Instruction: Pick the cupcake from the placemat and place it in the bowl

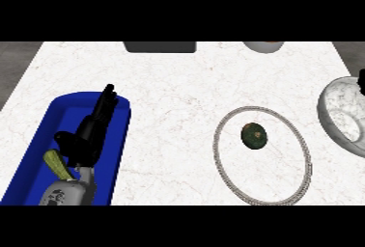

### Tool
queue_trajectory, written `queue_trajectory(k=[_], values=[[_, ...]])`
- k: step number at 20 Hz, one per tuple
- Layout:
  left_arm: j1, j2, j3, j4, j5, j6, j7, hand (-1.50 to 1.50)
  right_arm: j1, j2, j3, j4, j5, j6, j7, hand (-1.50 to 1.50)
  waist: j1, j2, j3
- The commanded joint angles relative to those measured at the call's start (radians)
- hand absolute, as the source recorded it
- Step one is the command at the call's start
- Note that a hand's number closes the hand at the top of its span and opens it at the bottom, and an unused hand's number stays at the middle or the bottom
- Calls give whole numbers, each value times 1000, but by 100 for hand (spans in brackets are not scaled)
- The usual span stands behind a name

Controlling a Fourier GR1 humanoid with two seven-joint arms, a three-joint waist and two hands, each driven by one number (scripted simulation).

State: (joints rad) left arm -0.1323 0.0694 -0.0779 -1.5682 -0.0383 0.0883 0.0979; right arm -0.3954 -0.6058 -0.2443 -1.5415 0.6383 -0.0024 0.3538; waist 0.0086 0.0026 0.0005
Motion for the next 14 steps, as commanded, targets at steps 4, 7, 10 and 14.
queue_trajectory(k=[4,7,10,14], values=[[-5,-5,9,23,3,-13,-11,0,-9,-3,-46,363,56,-153,-258,150,3,2,0],[-51,7,20,-5,3,-17,26,0,-46,-20,-67,496,53,-165,-310,150,2,1,0],[23,9,18,-4,6,-27,-16,0,-22,-66,-108,570,-42,-42,-399,150,0,0,0],[7,-9,12,56,-4,-24,-54,0,-109,-88,-149,755,-112,49,-462,-150,5,3,0]])
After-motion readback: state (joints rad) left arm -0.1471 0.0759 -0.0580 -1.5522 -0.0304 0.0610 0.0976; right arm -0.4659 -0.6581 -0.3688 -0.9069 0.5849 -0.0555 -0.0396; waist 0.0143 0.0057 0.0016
